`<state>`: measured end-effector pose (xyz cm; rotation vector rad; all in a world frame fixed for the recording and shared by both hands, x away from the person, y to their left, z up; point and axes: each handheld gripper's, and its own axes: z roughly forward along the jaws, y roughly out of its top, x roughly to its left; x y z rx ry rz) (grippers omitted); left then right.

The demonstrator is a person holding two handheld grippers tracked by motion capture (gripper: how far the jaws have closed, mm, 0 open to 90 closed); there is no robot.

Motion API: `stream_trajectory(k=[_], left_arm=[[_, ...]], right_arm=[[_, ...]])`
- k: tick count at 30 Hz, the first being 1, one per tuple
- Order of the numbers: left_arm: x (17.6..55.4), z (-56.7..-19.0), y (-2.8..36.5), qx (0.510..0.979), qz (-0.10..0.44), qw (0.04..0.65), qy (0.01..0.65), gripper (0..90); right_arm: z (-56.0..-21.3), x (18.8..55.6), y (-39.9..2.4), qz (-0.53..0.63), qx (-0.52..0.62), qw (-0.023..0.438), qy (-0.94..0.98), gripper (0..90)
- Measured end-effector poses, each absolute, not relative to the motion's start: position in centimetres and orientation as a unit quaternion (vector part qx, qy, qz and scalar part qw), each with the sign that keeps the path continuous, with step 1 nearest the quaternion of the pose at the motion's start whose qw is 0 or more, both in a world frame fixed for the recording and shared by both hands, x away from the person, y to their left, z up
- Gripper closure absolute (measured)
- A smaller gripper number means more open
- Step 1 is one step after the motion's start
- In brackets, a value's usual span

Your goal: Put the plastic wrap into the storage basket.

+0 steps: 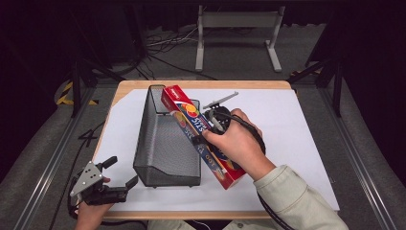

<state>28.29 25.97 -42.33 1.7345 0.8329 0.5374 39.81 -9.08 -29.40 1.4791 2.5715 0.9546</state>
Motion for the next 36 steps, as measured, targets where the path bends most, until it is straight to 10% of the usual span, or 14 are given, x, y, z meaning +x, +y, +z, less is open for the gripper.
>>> stream_trajectory(k=[36], left_arm=[[28.1,-42.4,25.9,0.735,0.242,0.531,0.344,1.9]], right_arm=[[-33.7,42.3,-3.0,0.243,0.504,0.015,0.829,40.0]])
